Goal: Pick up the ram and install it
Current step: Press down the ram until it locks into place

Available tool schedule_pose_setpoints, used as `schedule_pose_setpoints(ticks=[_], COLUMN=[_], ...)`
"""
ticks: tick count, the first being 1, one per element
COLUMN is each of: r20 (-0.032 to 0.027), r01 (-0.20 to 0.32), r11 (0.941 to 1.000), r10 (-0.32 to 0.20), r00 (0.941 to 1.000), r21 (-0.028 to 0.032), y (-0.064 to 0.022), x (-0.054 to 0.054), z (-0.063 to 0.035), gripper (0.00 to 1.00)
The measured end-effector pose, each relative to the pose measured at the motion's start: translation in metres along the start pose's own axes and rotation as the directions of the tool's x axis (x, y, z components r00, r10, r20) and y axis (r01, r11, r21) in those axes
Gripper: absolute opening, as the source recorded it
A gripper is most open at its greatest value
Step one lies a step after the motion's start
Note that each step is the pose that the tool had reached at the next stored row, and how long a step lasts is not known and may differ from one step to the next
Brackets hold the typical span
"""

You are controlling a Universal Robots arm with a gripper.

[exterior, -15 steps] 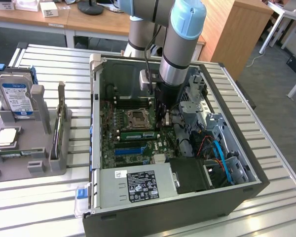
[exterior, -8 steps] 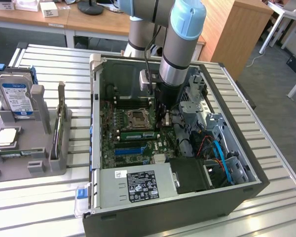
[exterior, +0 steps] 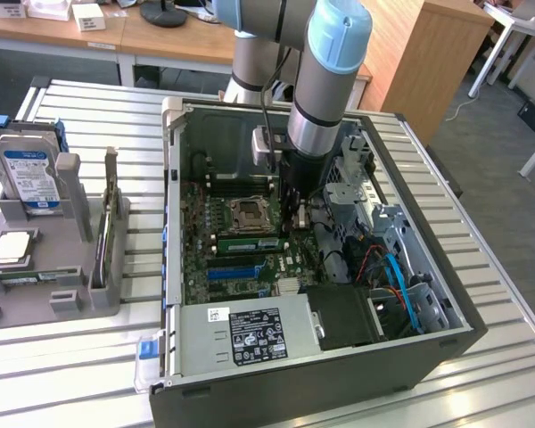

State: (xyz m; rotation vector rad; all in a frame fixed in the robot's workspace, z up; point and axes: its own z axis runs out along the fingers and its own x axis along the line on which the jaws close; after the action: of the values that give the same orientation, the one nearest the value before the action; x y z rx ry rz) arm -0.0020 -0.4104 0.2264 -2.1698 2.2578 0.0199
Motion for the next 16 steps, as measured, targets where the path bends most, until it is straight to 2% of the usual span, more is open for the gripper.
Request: schedule_pose_setpoints(ticks=[16], r20=[-0.0003], r01=[0.0], r11=[1.0], r10=[0.0], r00=[1.0], r21=[-0.0001], y=[0.0], x=[0.0001], z=[0.0016], gripper=[0.11])
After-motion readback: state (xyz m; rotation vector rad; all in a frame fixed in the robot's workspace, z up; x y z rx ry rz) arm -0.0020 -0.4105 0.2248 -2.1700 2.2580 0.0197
